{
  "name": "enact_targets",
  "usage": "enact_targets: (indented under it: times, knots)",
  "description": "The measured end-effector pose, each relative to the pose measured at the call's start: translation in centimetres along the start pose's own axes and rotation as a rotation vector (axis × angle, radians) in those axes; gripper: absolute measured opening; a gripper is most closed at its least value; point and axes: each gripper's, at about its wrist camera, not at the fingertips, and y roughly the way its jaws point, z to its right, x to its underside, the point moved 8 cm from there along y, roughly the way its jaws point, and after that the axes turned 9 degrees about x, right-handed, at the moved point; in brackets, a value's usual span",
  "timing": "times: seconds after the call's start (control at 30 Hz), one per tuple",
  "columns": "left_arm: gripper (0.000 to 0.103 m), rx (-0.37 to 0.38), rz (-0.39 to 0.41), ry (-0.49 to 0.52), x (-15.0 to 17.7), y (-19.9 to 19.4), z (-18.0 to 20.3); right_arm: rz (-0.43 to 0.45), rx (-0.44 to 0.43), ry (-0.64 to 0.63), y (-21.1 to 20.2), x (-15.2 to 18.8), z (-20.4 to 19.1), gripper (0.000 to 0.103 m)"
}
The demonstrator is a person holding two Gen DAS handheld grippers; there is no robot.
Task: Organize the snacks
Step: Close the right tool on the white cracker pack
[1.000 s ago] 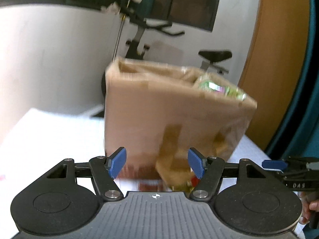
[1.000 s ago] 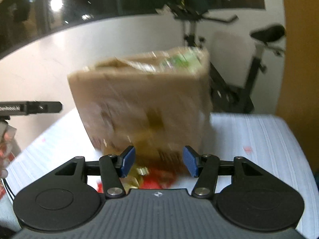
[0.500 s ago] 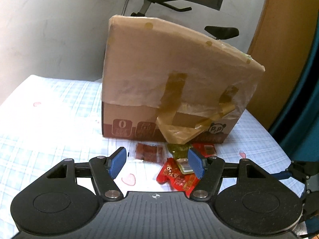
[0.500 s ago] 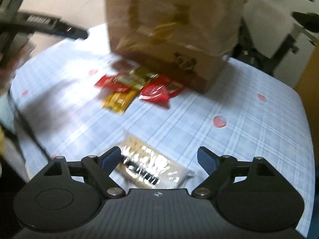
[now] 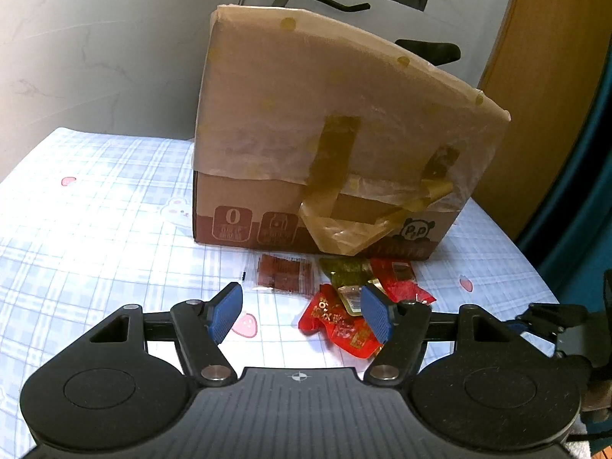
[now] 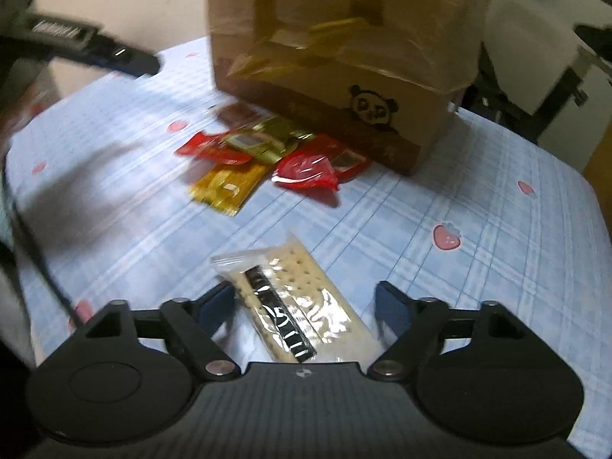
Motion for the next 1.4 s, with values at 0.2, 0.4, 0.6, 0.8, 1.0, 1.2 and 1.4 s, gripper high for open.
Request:
enact_targets:
  times: [0.2, 0.4, 0.6, 0.8, 1.0, 1.2, 1.4]
  knots:
    - [0.071, 0.0, -0.025, -0.005, 0.6, 0.6, 0.0, 0.036, 0.08, 0.171, 1.5, -1.3, 1.7, 0.064]
    - [0.071, 0.014, -0.054, 0.001, 1.2, 1.3, 0.3, 0.052, 0.09, 0.224, 1.0, -1.6, 1.9, 0.068]
    - [0.071, 0.047, -0.109, 0.009, 2.2, 2.8, 1.1, 0.053, 0.1, 0.18, -0.5, -0.4, 1.8, 0.068]
    - [0.069, 0.067, -0.159, -0.012, 3.3, 3.9, 1.4, 0.089, 0.106, 0.222, -0.5, 0.3, 2.0, 0.051]
    - [0.059, 0.092, -0.181, -0.133, 3.5, 4.8, 0.2, 0.128, 0.124, 0.24, 1.0, -1.1, 1.8, 0.051]
    - [0.052, 0.097, -0.184, -0.218, 3.5, 5.8, -0.2, 0.162, 0.163, 0.218, 1.7, -1.4, 1.6, 0.05]
    - [0.052, 0.042, -0.189, -0.186, 3.3, 8.0, 0.2, 0.177, 0.182, 0.192, 1.6, -1.2, 1.2, 0.05]
